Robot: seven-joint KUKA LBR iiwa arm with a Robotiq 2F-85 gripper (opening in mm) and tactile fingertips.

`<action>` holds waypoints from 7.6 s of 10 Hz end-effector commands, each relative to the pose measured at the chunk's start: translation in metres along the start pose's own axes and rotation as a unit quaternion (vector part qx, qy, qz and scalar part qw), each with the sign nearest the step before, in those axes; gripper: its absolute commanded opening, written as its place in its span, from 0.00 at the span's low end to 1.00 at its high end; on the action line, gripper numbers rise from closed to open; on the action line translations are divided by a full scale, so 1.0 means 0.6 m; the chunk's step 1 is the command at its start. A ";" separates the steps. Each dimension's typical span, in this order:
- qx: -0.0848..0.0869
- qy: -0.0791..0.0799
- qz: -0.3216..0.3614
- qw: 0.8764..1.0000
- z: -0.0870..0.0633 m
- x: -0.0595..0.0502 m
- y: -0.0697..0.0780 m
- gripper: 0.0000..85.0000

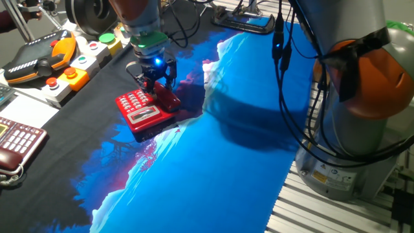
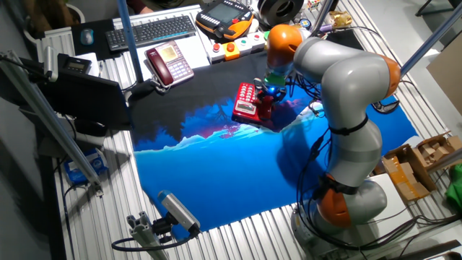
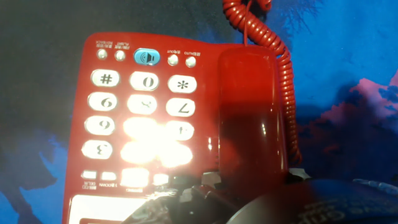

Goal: Place the handset of the telephone on the corresponding phone cradle

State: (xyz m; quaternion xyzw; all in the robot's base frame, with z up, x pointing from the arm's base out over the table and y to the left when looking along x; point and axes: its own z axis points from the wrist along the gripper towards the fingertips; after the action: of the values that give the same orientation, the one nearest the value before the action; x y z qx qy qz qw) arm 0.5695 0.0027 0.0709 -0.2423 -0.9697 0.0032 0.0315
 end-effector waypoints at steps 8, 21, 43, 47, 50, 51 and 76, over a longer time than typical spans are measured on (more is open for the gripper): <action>-0.010 -0.001 0.004 1.000 -0.002 0.000 0.001 0.81; -0.027 0.001 -0.012 1.000 -0.008 0.003 -0.002 0.71; -0.028 -0.011 0.000 1.000 -0.013 0.006 0.005 0.86; -0.024 -0.002 -0.009 1.000 -0.040 0.015 -0.013 0.83; -0.030 0.006 -0.022 0.999 -0.042 0.015 -0.024 0.55; -0.032 0.010 -0.024 0.999 -0.047 0.016 -0.029 0.49; -0.021 0.014 -0.050 0.998 -0.083 0.022 -0.058 0.04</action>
State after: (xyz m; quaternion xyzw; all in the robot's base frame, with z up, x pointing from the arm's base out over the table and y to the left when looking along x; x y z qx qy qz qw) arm 0.5450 -0.0226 0.1226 -0.1944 -0.9798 -0.0219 0.0401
